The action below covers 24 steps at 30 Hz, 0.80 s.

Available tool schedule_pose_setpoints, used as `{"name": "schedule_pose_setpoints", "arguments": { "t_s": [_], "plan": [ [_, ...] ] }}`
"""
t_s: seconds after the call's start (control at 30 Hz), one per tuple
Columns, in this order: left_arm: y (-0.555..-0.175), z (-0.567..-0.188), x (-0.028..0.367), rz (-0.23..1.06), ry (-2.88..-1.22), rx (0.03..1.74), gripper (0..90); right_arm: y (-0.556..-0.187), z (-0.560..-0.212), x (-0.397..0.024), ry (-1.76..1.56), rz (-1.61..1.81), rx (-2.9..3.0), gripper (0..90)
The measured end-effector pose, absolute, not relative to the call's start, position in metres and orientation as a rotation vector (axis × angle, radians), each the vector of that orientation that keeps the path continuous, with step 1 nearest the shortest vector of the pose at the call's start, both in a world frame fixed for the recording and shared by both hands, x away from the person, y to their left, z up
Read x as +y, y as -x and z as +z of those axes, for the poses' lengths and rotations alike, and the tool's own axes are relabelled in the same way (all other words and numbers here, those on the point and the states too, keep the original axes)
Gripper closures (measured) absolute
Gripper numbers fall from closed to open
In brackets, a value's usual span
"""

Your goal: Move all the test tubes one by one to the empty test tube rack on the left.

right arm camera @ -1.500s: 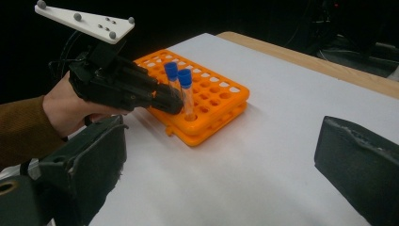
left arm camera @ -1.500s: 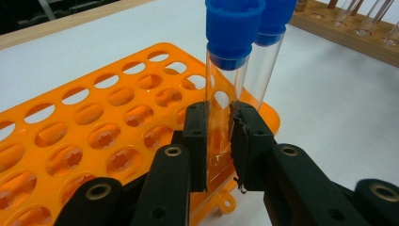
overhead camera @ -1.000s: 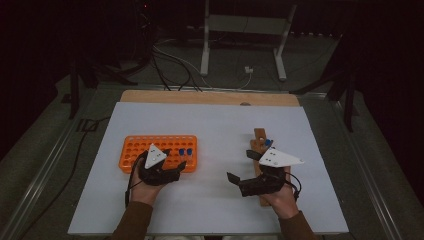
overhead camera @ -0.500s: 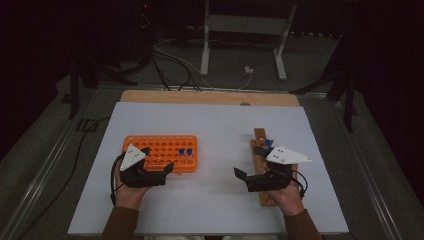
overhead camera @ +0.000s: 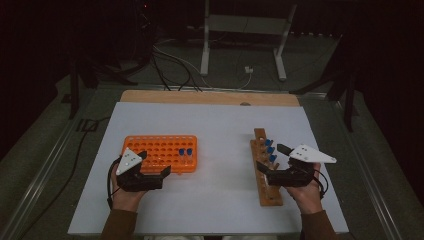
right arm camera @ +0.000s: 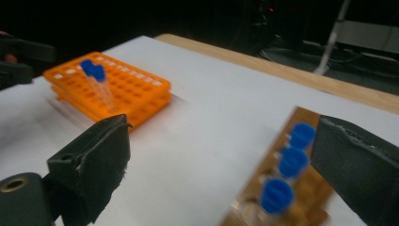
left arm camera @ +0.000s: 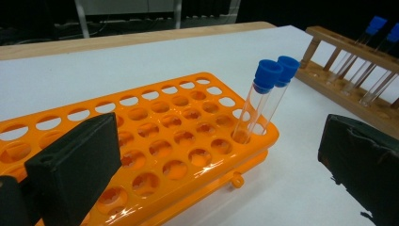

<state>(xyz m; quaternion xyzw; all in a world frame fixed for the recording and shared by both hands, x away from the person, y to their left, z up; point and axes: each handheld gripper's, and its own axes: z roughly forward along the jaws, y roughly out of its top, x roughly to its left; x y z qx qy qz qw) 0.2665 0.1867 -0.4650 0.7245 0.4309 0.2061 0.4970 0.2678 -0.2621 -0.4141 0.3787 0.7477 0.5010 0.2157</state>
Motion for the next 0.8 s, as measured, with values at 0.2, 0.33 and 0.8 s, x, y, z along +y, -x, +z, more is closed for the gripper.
{"name": "schedule_pose_setpoints", "arguments": {
  "t_s": [0.2, 0.33, 0.8],
  "plan": [
    [-0.267, -0.467, 0.185, 0.497, -1.763, 1.046, 0.6, -0.264, -0.425, -0.275, -1.090, 1.323, 2.068, 10.3],
    [-0.267, -0.467, 0.185, 0.497, -1.764, 1.047, 0.6, -0.264, -0.435, -0.281, -1.119, 1.293, 2.082, 18.2],
    [-0.267, -0.469, 0.185, 0.492, -1.764, 1.054, 0.6, -0.277, -0.457, -0.275, -1.113, 1.195, 2.148, 65.4]
  ]
}}
